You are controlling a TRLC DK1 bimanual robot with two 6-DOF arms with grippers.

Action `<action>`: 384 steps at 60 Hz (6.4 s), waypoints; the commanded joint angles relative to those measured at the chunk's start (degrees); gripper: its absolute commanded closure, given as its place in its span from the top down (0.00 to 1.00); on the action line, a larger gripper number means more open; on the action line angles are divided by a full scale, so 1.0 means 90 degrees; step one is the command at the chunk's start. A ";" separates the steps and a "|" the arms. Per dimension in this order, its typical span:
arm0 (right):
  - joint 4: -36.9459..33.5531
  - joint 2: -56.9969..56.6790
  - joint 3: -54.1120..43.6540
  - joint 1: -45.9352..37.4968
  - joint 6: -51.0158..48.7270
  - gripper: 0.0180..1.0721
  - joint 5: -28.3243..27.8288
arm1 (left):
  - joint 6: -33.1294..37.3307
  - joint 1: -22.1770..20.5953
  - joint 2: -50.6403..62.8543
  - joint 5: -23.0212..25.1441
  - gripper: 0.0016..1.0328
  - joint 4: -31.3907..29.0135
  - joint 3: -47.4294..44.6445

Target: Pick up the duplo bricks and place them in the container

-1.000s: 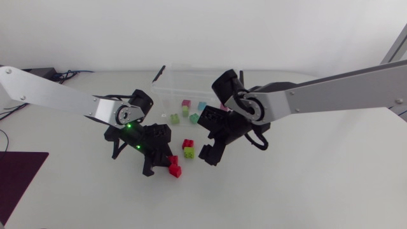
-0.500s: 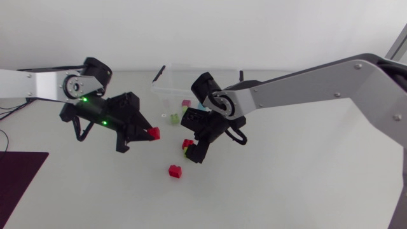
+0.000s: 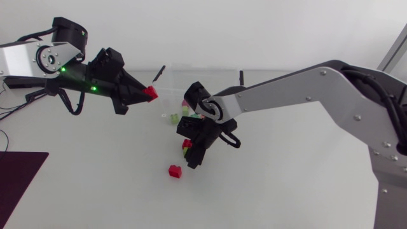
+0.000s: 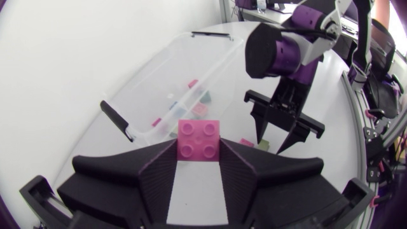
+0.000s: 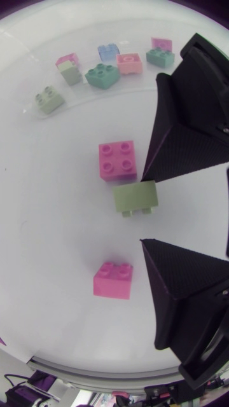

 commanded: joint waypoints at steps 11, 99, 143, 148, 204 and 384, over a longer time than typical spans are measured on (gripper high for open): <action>0.0028 0.0194 0.0015 0.0061 -0.0017 0.32 0.0050 | -0.1725 -0.0158 0.0099 -0.0035 0.16 0.1618 0.0401; 0.0252 -0.0734 0.2173 -0.1882 0.0891 0.32 0.0098 | 0.1068 -0.1349 -0.1034 -0.1158 0.91 0.0251 -0.2909; 0.0555 -0.2072 0.0064 -0.1199 0.0657 0.94 0.0284 | 0.1508 -0.2042 0.1046 -0.1227 0.84 0.0261 -0.1962; 0.0614 -0.2072 -0.0346 -0.1052 0.0549 0.93 0.0274 | 0.1527 -0.2130 0.1251 -0.1236 0.84 0.0261 -0.1835; 0.0887 -0.2795 -0.0249 -0.1052 0.0237 0.92 0.0714 | 0.1527 -0.2423 0.1788 -0.1373 0.27 0.0241 -0.1767; -0.0363 -0.0119 0.0620 0.0159 -0.0105 0.90 0.0518 | -0.2457 0.1043 -0.2821 0.0707 0.13 0.3405 -0.2831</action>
